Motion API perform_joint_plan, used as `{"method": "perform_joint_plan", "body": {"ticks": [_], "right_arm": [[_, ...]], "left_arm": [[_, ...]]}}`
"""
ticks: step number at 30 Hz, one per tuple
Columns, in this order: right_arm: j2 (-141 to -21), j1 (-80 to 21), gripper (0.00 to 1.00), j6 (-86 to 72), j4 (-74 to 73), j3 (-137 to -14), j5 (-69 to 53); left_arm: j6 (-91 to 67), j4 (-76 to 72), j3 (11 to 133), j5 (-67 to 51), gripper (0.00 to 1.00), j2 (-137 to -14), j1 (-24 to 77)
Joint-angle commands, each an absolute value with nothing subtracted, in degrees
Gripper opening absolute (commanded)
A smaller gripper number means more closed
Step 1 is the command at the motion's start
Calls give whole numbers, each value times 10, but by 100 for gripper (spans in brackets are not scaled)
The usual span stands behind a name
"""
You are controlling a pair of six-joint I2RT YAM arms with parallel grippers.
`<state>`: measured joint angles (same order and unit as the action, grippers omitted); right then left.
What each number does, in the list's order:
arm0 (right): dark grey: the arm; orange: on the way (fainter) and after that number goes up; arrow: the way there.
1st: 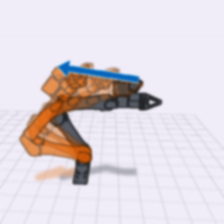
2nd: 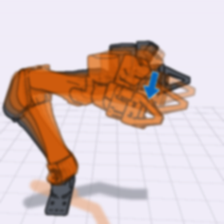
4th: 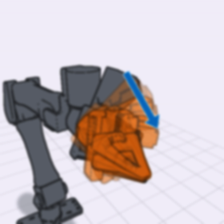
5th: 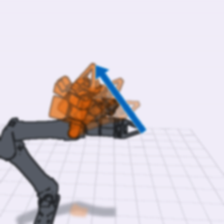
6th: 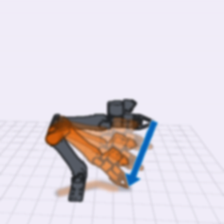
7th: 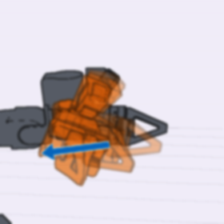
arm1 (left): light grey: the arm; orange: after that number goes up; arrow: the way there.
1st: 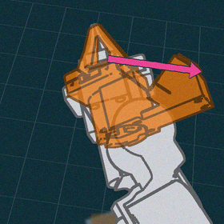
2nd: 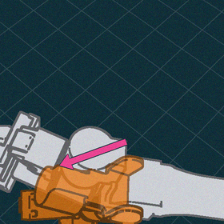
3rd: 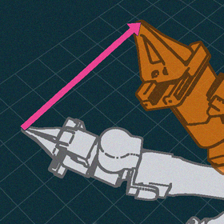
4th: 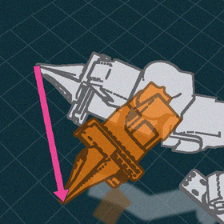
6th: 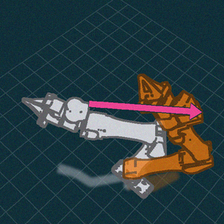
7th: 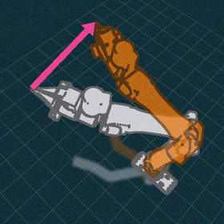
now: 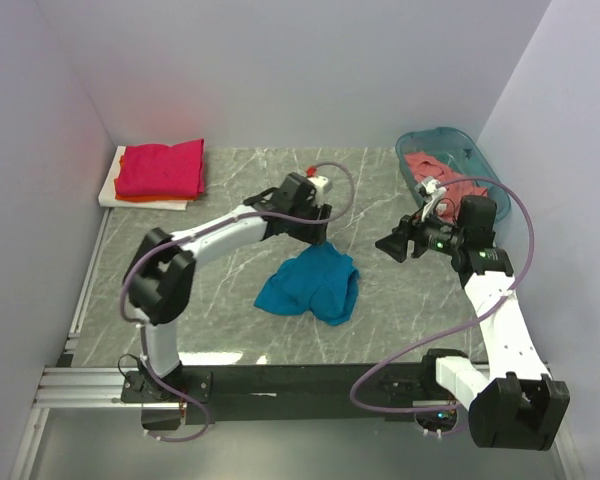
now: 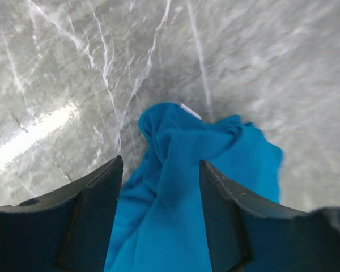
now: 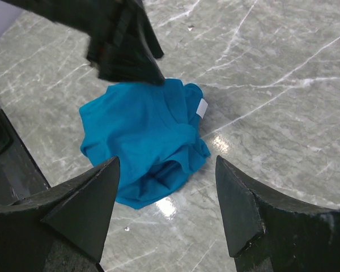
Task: Fold and stack the t-shirts
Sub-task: Flatten the tshirt out
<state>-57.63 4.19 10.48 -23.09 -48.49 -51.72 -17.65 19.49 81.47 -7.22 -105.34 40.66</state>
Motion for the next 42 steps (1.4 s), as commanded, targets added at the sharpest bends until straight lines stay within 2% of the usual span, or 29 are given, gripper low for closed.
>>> {"method": "perform_joint_plan", "body": {"ticks": [1,2,6,11,13,14,15,16,23,30,35,42], "right_arm": [[-555,48,75,95,-207,-483,-533],[-556,49,75,95,-207,-483,-533],[-565,49,75,100,-215,-486,-534],[-572,49,75,104,-221,-489,-530],[-571,49,75,104,-220,-489,-529],[-570,49,75,103,-219,-488,-527],[-570,50,75,103,-219,-488,-526],[-570,50,75,103,-219,-487,-525],[-572,52,74,104,-219,-486,-524],[-583,52,74,105,-221,-486,-533],[-620,44,74,110,-238,-492,-541],[-683,-51,73,121,-249,-495,-474]], "left_arm": [[-135,287,898,-2,60,-1088,434],[-130,299,911,-2,57,-1106,437],[-117,337,946,37,55,-1128,447],[-113,350,949,35,40,-1128,458],[-112,356,951,33,28,-1127,460],[-112,356,953,34,12,-1123,461],[-113,357,952,38,3,-1121,462],[-113,355,952,40,1,-1117,463],[-136,301,905,60,1,-1008,471],[-164,184,746,25,1,-852,472],[-172,141,678,13,1,-754,471],[-186,158,608,89,0,-672,470]]}}
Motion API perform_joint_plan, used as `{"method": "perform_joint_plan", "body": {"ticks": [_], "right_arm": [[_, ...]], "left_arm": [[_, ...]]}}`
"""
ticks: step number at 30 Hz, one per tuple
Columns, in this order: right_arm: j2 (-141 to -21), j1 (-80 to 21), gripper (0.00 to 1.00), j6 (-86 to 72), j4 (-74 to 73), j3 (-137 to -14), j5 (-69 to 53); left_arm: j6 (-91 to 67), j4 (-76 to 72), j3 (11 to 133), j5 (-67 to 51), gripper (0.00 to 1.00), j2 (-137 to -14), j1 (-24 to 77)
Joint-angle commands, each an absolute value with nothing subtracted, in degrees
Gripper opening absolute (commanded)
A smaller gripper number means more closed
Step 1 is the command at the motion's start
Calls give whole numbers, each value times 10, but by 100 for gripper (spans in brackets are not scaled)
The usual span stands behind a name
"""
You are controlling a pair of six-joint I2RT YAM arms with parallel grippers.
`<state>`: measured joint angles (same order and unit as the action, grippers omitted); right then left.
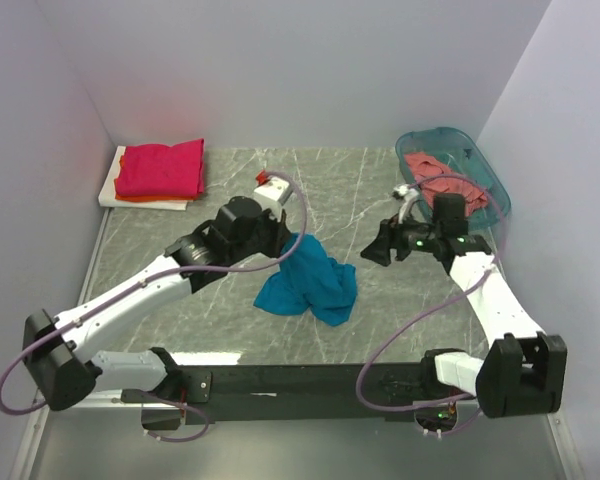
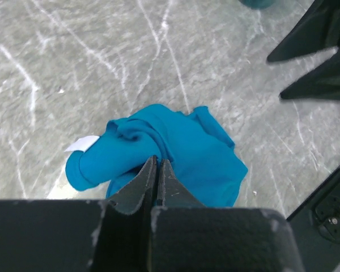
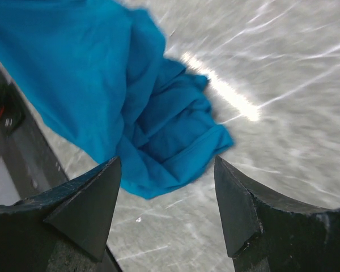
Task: Fold and stack the t-shirts
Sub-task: Flatten the tshirt out
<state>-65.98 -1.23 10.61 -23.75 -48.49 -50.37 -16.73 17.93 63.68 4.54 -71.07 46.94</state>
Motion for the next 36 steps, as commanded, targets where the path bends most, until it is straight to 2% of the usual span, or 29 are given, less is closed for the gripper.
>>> {"method": "perform_joint_plan", "body": {"ticks": [1,9,17,22,27,32,33,36], "right_arm": [[-691,-63,73,124,-252,-498,-470],[-758,-132,71,120,-254,-504,-405],[-856,-177,62,90,-243,-537,-286],[-884,-221,61,77,-236,-553,-251],[-931,-231,61,55,-237,-582,-226],[-979,-232,55,45,-253,-610,-221],[-983,-232,52,46,-254,-613,-224],[-986,-231,37,49,-258,-616,-229]], "left_arm": [[-204,154,593,94,0,-644,470],[-367,121,375,144,1,-446,471],[-561,110,184,118,1,-256,470],[-592,136,160,122,1,-184,470],[-589,143,159,120,1,-191,471],[-584,137,166,120,1,-200,470],[-583,139,167,123,1,-200,471],[-580,141,170,132,1,-196,470]]}}
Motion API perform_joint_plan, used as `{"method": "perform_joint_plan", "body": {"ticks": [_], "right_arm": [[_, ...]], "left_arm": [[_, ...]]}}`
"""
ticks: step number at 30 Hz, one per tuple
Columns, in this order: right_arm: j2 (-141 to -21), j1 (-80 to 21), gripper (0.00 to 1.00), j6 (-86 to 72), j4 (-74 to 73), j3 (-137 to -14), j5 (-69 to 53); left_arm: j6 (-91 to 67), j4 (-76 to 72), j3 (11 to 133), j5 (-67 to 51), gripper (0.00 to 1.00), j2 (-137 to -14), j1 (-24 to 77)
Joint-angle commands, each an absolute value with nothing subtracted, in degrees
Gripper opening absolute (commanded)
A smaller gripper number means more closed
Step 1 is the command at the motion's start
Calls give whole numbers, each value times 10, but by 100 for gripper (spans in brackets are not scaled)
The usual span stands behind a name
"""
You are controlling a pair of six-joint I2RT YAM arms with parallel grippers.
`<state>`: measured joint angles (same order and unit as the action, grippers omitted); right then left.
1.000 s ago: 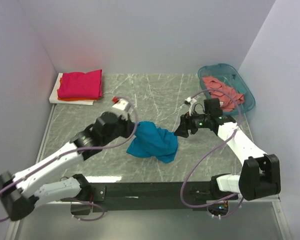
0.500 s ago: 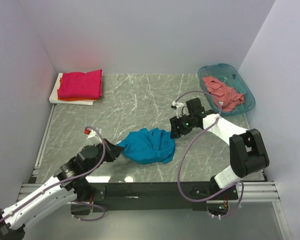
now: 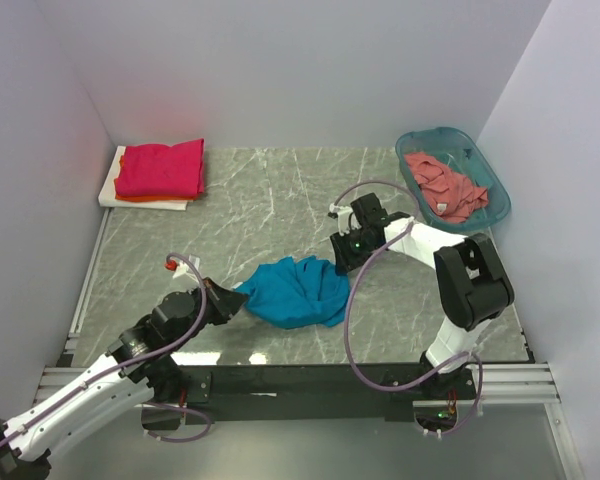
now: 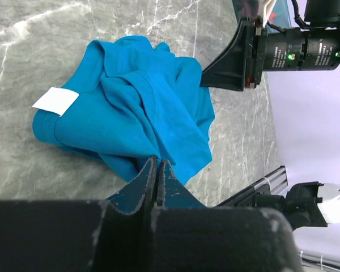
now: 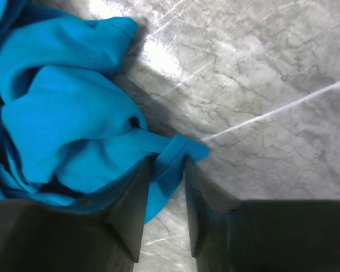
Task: Fold and stack the t-shirts
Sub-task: Flatten the tshirt out
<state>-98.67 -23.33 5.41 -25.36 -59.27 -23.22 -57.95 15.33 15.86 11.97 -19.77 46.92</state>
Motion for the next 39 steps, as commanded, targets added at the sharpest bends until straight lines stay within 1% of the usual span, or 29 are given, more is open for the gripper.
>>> {"method": "perform_joint_plan", "body": {"ticks": [1,2,3,4,7,8,10,11,12,13,14,15,18,20,22,24,26,33,37,39], "right_arm": [[-984,-232,20,50,-259,-616,-225],[-974,-231,13,51,-260,-617,-224],[-956,-230,1,54,-261,-620,-219],[-956,-229,0,54,-262,-622,-219],[-898,-218,0,62,-254,-633,-193],[-870,-213,0,71,-255,-642,-177],[-853,-181,0,82,-279,-700,-178],[-844,-166,0,89,-292,-728,-182],[-840,-153,0,90,-316,-786,-195],[-837,-141,0,91,-327,-815,-206],[-832,-115,0,92,-340,-845,-213],[-828,-106,0,91,-358,-900,-227],[-800,-76,0,90,-375,-987,-235],[-776,-68,0,86,-377,-1019,-236],[-759,-60,0,84,-374,-1053,-232],[-733,-56,0,79,-371,-1059,-236],[-709,-56,0,73,-367,-1038,-245],[-664,-56,0,69,-352,-941,-275],[-668,-59,0,58,-338,-931,-283],[-701,-64,0,48,-332,-952,-277]], "left_arm": [[-579,141,172,137,1,-194,470],[-577,141,175,141,1,-195,471],[-571,141,180,152,1,-193,470],[-569,141,180,152,1,-192,470],[-549,141,203,198,0,-196,470],[-542,139,223,233,0,-199,470],[-495,121,251,278,0,-221,470],[-477,117,287,299,0,-235,470],[-437,110,308,345,0,-264,469],[-418,100,329,365,0,-281,469],[-397,92,376,384,0,-297,468],[-357,84,398,407,0,-325,466],[-279,49,483,441,0,-360,461],[-247,26,532,453,0,-366,458],[-210,10,554,452,0,-366,456],[-199,6,573,443,0,-365,456],[-206,24,577,422,0,-367,455],[-265,42,511,356,0,-374,454],[-258,4,504,338,1,-409,446],[-239,-22,515,326,0,-451,431]]}}
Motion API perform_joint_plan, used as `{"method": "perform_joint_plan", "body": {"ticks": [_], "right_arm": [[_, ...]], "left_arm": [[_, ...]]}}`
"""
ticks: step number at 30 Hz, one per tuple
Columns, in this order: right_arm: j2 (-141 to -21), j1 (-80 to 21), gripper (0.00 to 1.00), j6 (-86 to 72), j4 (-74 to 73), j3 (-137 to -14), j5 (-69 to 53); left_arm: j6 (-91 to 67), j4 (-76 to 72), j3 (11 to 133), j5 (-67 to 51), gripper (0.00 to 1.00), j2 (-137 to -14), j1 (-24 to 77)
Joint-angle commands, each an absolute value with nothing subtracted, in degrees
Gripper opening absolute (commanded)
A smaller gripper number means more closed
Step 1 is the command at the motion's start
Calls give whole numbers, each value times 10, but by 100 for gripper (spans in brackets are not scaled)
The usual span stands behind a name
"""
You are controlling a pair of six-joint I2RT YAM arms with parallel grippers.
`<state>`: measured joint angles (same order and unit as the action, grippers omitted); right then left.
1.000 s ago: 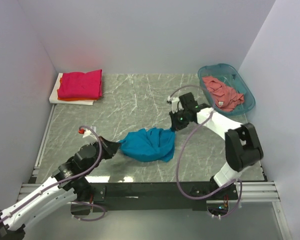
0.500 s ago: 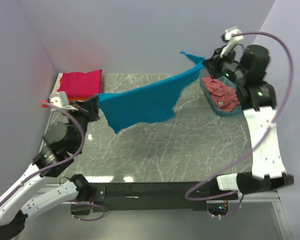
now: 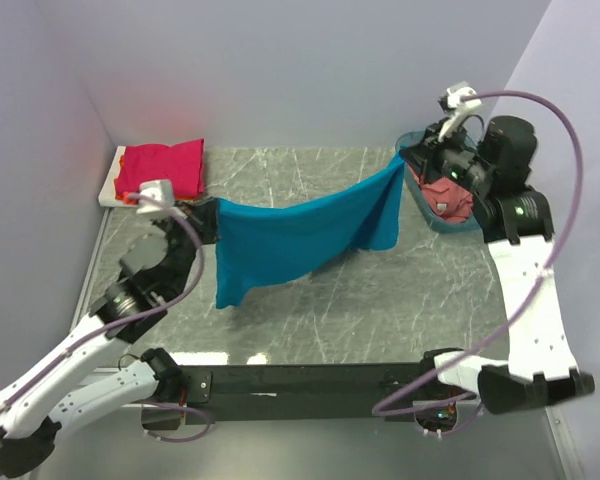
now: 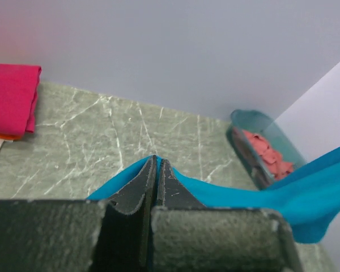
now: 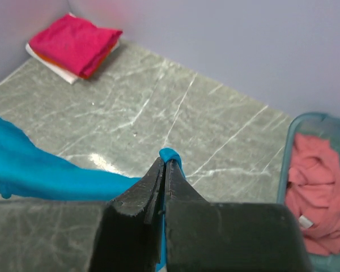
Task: Fold and stack the t-shirts
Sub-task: Flatten the tshirt out
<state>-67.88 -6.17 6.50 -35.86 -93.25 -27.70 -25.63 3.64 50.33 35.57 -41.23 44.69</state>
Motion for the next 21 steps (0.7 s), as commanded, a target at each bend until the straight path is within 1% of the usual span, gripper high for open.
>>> {"method": "perform_joint_plan", "body": {"ticks": [1,3,4,5,7,9,10,11,12,14,15,16,18,19,20,21], "right_arm": [[-717,-66,0,47,-330,-962,-262],[-764,-67,0,46,-320,-994,-248],[-779,-66,0,45,-318,-1009,-237],[-807,-67,0,47,-319,-1044,-235],[-842,-67,0,43,-325,-1087,-229],[-859,-66,0,40,-339,-1164,-229],[-873,-66,0,40,-346,-1192,-225],[-881,-66,0,40,-358,-1248,-224],[-885,-64,0,39,-364,-1273,-223],[-878,-62,0,36,-365,-1304,-227],[-867,-60,0,35,-360,-1295,-231],[-831,-55,0,35,-351,-1277,-236],[-782,-55,0,44,-314,-1175,-249],[-730,-55,0,49,-303,-1093,-256],[-703,-55,0,55,-292,-1051,-282],[-678,-55,0,74,-292,-1007,-296]], "left_arm": [[-235,-40,531,319,0,-468,422],[-235,-54,552,291,0,-518,378],[-239,-59,563,254,0,-533,359],[-247,-65,592,232,0,-563,319],[-246,-72,646,189,1,-590,280],[-228,-78,687,168,0,-626,267],[-220,-80,733,138,0,-635,261],[-208,-73,757,128,0,-652,261],[-203,-71,796,114,0,-657,261],[-198,-71,817,82,0,-655,261],[-199,-70,821,74,0,-648,260],[-200,-70,808,66,0,-638,260],[-213,-79,771,41,0,-593,260],[-226,-78,724,27,0,-576,261],[-234,-74,698,5,0,-544,260],[-244,-57,647,-8,0,-528,260]]}}
